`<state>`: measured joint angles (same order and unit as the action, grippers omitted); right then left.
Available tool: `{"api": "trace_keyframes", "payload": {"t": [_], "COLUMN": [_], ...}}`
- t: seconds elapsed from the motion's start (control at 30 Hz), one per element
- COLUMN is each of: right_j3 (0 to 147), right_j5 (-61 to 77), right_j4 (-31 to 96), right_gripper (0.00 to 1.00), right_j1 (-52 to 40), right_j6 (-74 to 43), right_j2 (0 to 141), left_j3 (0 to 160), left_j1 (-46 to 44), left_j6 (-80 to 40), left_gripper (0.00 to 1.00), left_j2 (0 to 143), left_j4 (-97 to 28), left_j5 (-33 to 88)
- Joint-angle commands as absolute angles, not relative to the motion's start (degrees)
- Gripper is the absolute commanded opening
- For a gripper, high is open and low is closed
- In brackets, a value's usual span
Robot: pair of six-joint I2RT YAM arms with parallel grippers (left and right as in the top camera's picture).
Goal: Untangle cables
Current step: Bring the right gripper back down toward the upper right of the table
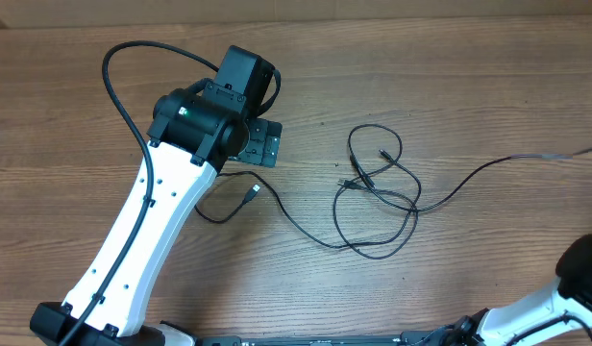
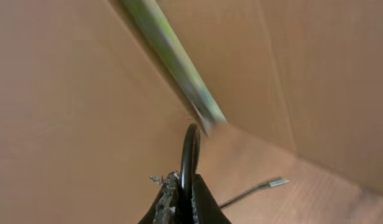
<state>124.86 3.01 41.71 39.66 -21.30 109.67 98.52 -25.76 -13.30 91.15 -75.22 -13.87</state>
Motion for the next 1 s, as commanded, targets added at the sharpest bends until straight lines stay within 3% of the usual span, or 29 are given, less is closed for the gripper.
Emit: {"api": "trace_keyframes", "payload": {"t": [0.0, 0.17, 0.27, 0.37, 0.47, 0.67, 0.97], "right_j3": [122.26, 120.27, 120.05, 120.05, 120.05, 120.05, 120.05], "right_j5": [1.93, -0.12, -0.58, -0.36, 2.85, 25.04, 27.11], "right_j4": [41.34, 42.37, 43.29, 43.55, 44.18, 51.22, 68.31], "right_gripper": [0.04, 0.06, 0.66, 1.00, 1.00, 1.00, 1.00], "right_j1": [39.51, 39.51, 39.51, 39.51, 39.48, 38.98, 25.30], "right_j6": [-17.15, -16.38, -16.14, -16.12, -15.20, -13.06, 7.20], "right_j2": [111.87, 115.28, 117.16, 117.47, 117.45, 117.45, 117.45], "left_j3": [99.07, 99.07, 99.07, 99.07, 99.07, 99.07, 99.07], "left_j1": [-25.52, -25.52, -25.52, -25.52, -25.52, -25.52, -25.52], "left_j6": [-12.84, -12.84, -12.84, -12.84, -12.82, -12.84, -12.84], "left_gripper": [1.00, 0.99, 1.00, 1.00, 1.00, 0.99, 1.00], "left_j2": [91.39, 91.39, 91.39, 91.39, 91.39, 91.39, 91.39], "left_j4": [-75.11, -75.11, -75.11, -75.11, -75.11, -75.11, -75.11], "left_j5": [-13.65, -13.65, -13.65, -13.65, -13.65, -13.65, -13.65]}}
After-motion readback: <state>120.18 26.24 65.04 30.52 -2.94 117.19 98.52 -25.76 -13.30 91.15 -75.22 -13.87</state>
